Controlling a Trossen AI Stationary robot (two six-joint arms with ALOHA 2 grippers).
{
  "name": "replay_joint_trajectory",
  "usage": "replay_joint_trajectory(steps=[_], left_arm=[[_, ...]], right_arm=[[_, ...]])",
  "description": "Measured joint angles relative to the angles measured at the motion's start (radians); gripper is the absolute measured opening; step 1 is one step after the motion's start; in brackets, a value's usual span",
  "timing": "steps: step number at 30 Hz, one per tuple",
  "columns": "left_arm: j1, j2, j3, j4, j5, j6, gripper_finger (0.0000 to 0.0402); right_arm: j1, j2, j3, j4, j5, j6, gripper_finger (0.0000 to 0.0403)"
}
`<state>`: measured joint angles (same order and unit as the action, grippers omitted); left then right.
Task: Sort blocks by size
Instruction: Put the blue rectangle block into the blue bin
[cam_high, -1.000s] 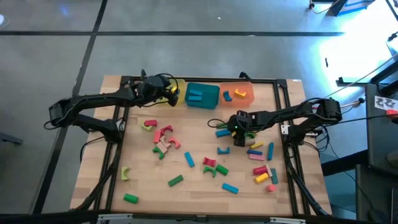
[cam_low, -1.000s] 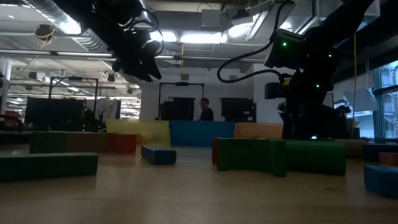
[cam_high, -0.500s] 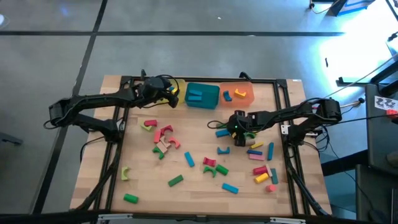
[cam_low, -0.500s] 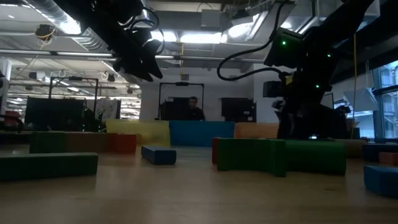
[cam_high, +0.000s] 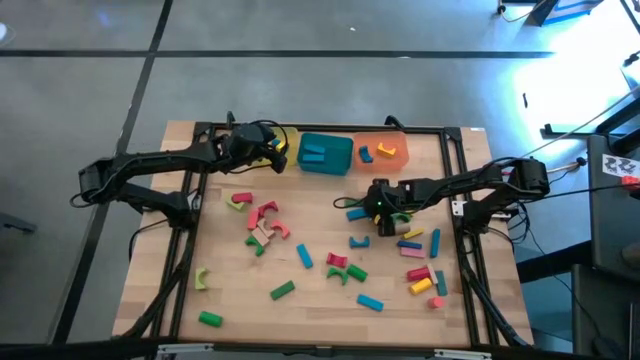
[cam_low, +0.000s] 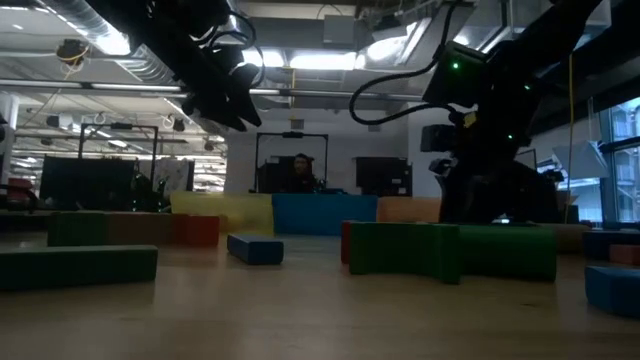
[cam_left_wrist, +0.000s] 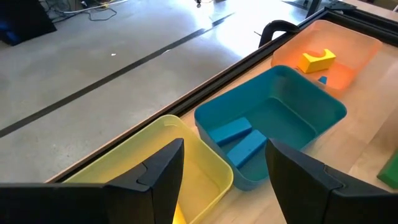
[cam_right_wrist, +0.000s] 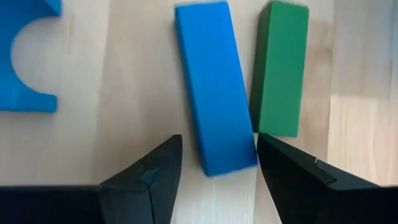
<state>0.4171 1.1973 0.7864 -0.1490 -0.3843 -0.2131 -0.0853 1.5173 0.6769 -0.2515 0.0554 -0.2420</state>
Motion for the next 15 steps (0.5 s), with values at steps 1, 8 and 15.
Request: replay_joint_trajectory(steps=[1, 8, 15], left_arm=[[0.0, 0.0, 0.0, 0.0, 0.0, 0.0, 0.0205], [0.0, 0.0, 0.0, 0.0, 0.0, 0.0, 0.0205], [-0.006, 0.0, 0.0, 0.003, 0.001, 0.0, 0.0205]], right_arm=[[0.0, 0.0, 0.0, 0.011, -0.005, -0.009, 0.0211], [0.0, 0.0, 0.0, 0.015, -0.006, -0.028, 0.0211], [0.0, 0.005, 0.0, 0.017, -0.006, -0.028, 0.021]])
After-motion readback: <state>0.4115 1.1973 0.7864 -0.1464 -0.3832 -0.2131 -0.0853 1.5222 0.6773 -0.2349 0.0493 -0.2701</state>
